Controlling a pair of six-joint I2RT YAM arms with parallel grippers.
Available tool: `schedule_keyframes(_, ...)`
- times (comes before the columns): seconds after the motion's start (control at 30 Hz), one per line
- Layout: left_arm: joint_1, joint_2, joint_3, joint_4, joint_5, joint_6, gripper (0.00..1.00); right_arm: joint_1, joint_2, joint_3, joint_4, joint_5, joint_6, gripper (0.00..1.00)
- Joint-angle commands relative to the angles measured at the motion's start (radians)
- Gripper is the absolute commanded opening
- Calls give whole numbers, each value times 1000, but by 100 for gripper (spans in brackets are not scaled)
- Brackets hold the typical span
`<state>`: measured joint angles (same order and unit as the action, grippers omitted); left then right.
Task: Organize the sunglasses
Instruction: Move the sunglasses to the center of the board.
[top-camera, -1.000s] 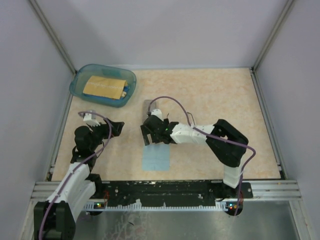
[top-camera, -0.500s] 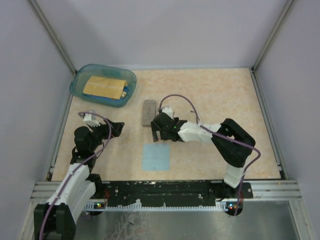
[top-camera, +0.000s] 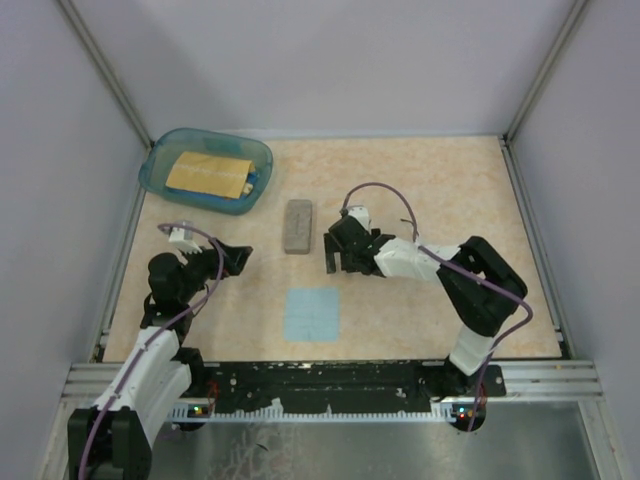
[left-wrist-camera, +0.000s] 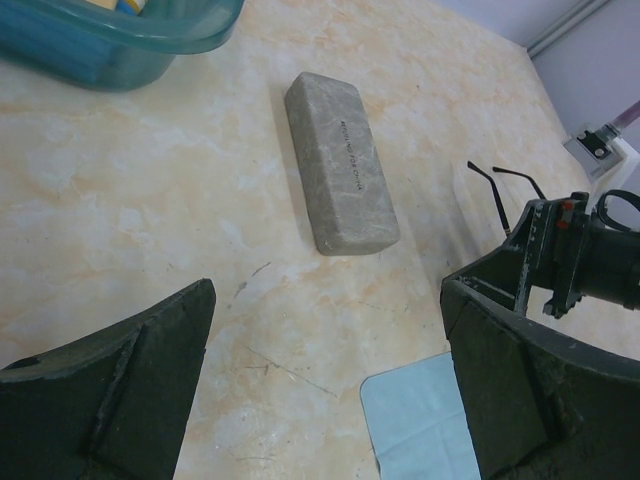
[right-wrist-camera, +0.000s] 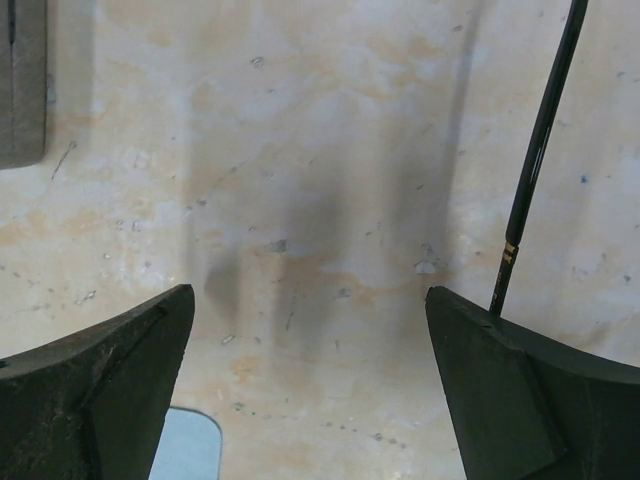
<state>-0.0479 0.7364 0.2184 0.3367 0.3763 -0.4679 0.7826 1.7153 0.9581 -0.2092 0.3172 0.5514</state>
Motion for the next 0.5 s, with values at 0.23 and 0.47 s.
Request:
schedule_keyframes(0.23, -20, 10, 32, 35, 45, -12, 100, -86, -110, -51, 17, 25, -41, 99)
schedule_keyframes(0.47, -58, 57, 40, 56, 22, -11, 100, -115, -149, -78, 9, 29, -50, 99)
